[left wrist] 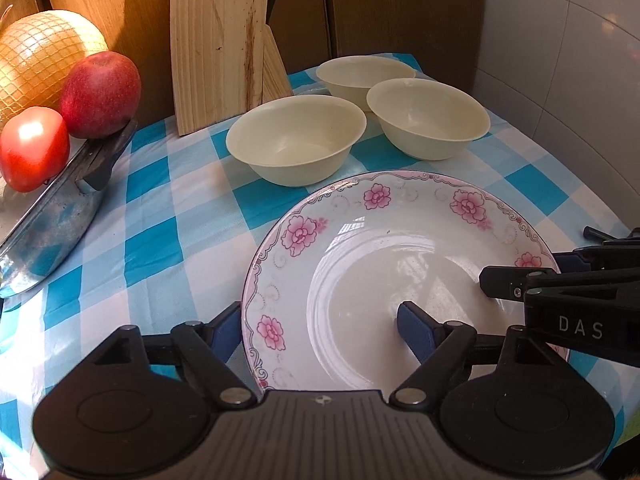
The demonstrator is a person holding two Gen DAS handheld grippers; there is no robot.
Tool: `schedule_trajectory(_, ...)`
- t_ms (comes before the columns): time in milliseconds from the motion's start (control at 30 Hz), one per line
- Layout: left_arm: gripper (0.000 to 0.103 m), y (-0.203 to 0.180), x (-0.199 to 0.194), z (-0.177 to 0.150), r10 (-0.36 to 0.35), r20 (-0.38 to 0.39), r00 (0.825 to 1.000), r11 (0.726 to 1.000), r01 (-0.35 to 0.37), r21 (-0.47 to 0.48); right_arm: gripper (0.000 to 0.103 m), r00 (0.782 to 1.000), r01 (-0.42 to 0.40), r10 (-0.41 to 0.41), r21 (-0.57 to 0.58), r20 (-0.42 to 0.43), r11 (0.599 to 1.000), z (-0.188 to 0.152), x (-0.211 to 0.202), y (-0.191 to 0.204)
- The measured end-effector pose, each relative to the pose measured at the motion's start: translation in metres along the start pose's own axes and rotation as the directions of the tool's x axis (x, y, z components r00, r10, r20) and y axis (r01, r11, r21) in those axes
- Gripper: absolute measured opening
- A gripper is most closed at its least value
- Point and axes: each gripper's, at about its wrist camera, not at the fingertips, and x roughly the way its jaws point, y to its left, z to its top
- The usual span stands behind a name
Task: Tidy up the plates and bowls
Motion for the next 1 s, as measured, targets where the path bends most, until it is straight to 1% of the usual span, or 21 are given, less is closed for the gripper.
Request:
schedule_trajectory(33, 0.075, 0.0, -0.001, 0.0, 0.004, 0.003, 1.0, 1.0, -0.004, -0.002, 0.04, 1.0, 0.001, -0.001, -0.001, 0.002, 1.0, 0.0, 0.0, 0.0)
schedule_trajectory(67, 0.072, 0.0, -0.002, -0.001, 0.008, 0.005, 1.0, 1.0, -0.008, -0.007, 0.039, 1.0, -0.001, 0.001, 0.004, 0.002, 1.0, 0.0, 0.0, -0.001)
schedule_trajectory(100, 0.066, 0.001, -0.003, -0.001, 0.018, 0.004, 1.0, 1.0, -0.018, -0.01, 0.038, 1.0, -0.005, 0.004, 0.017, 0.002, 1.0, 0.0, 0.0, -0.003)
schedule_trajectory(167, 0.062, 0.003, -0.004, 0.001, 0.027, -0.005, 1.0, 0.999, -0.027, -0.018, 0.035, 1.0, -0.011, 0.011, 0.043, 0.002, 0.999, 0.001, -0.001, -0.006)
schedule_trajectory(300, 0.059, 0.007, -0.004, 0.002, 0.024, -0.011, 1.0, 0.999, -0.025, -0.044, 0.035, 1.0, -0.004, 0.003, 0.027, 0.014, 1.0, 0.001, -0.002, -0.004)
schedule_trajectory(400, 0.056, 0.011, -0.004, 0.003, 0.016, -0.024, 1.0, 0.997, -0.018, -0.07, 0.034, 1.0, -0.013, 0.012, 0.039, 0.023, 0.999, 0.003, -0.004, -0.005)
schedule_trajectory(467, 0.055, 0.011, -0.004, 0.003, 0.018, -0.023, 1.0, 0.998, -0.019, -0.065, 0.032, 0.999, -0.017, 0.016, 0.044, 0.034, 0.999, 0.005, -0.005, -0.005)
schedule_trajectory(567, 0.055, 0.003, -0.005, 0.0, 0.044, -0.008, 0.999, 0.999, -0.044, -0.031, 0.032, 1.0, -0.004, 0.003, 0.037, 0.029, 0.999, 0.005, -0.003, -0.005)
schedule_trajectory(667, 0.055, 0.003, -0.005, 0.0, 0.041, -0.006, 0.999, 0.999, -0.041, -0.024, 0.032, 1.0, -0.007, 0.006, 0.053, 0.016, 0.999, 0.004, 0.0, -0.007)
schedule_trajectory(900, 0.056, 0.002, -0.005, -0.005, 0.044, 0.029, 0.999, 0.999, -0.044, 0.003, 0.032, 1.0, -0.015, 0.015, 0.06, 0.0, 0.998, 0.004, 0.001, -0.01)
schedule_trajectory(1000, 0.057, -0.002, -0.006, -0.008, 0.062, 0.052, 0.997, 0.997, -0.064, 0.032, 0.032, 1.0, -0.016, 0.016, 0.046, 0.001, 0.999, 0.002, -0.001, -0.009)
